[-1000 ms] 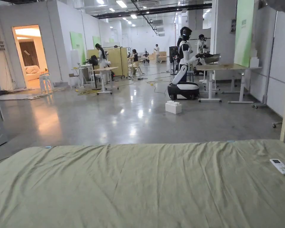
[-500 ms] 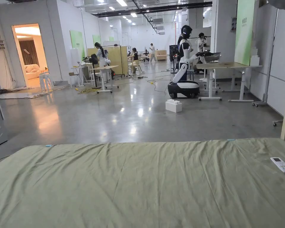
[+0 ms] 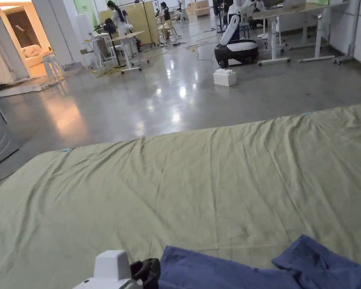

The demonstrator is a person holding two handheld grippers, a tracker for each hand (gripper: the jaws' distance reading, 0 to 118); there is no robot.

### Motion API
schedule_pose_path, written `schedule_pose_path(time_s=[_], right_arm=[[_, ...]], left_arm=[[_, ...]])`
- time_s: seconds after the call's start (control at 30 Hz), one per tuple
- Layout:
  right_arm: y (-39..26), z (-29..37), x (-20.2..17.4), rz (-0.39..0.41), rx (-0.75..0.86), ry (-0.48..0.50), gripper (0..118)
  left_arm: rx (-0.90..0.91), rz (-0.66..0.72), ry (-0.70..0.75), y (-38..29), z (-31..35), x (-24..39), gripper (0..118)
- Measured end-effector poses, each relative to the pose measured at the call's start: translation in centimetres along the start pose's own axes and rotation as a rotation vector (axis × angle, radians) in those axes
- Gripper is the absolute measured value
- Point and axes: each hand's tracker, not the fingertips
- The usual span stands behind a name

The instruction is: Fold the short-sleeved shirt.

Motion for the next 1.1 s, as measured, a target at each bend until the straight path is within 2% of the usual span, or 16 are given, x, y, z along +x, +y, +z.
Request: schedule_pose_path(time_s=[0.03, 0.07, 0.1, 0.13, 0.17, 0.33, 0.43, 0.53, 0.57, 0.67, 0.77, 0.9, 1.0, 1.03, 1.07, 1.1], right_arm=[[-0.4, -0.4, 0.4, -0.008, -0.018, -0.009, 1], [-0.7, -0.7, 0.7, -0.019, -0.034, -0.017, 1], [-1.1, -1.0, 1.1, -0.029, -0.050, -0.027, 1], [-1.4, -1.1, 1.4, -0.036, -0.064, -0.040, 1], [-1.7, -1.3, 1.7, -0.041, -0.080, -0.054, 1], [-3.1, -1.7, 3.1, -0.083, -0.175, -0.121, 1], [-3.5, -1.9, 3.2, -0.060, -0.207, -0.154, 1], [-3.7, -2.2, 3.3, -0.043, -0.217, -0.168, 1], [-3.7, -2.3, 3.3, -0.042, -0.220, -0.172, 1], [-3.5, -2.5, 3.4, -0.061, -0.235, -0.191, 1], [-3.3, -3.1, 3.4, -0.069, -0.250, -0.189, 1], [-1.3, -5.2, 3.5, 0.018, -0.239, -0.144, 1], [2.1, -9.6, 4.7, 0.070, -0.283, -0.036, 3], [3.2, -11.9, 5.3, 0.086, -0.340, -0.002, 11], [4.0, -14.2, 5.9, 0.109, -0.402, 0.026, 28], [4.5, -16.9, 6.2, 0.134, -0.482, 0.042, 62]], left_arm=[[-0.027, -0.004, -0.035, 0.3, -2.5, -0.5, 19], [-0.070, -0.007, -0.064, 0.5, -4.8, -1.0, 38], [-0.102, 0.010, -0.065, 0.7, -7.4, -1.6, 66], [-0.143, -0.007, -0.031, 0.9, -9.8, -2.4, 78], [-0.172, -0.025, -0.011, 0.9, -11.8, -2.6, 79], [-0.289, -0.034, 0.079, 0.3, -19.9, -5.4, 79], [-0.348, 0.043, 0.035, -0.5, -22.7, -6.7, 79], [-0.389, 0.096, 0.071, -1.5, -24.4, -7.3, 75], [-0.385, 0.079, 0.071, -1.5, -24.6, -7.2, 71], [-0.366, -0.118, 0.143, -1.4, -23.6, -5.1, 26], [-0.399, -0.243, 0.114, -1.9, -23.7, -3.1, 16], [-0.477, -0.169, 0.154, -1.9, -25.6, -3.2, 12], [-0.532, -0.120, 0.141, -0.8, -26.2, -3.8, 12], [-0.543, -0.136, 0.139, -0.7, -26.3, -3.7, 12], [-0.550, -0.147, 0.139, -0.7, -26.4, -3.6, 12], [-0.555, -0.149, 0.141, -0.7, -26.7, -3.5, 12]])
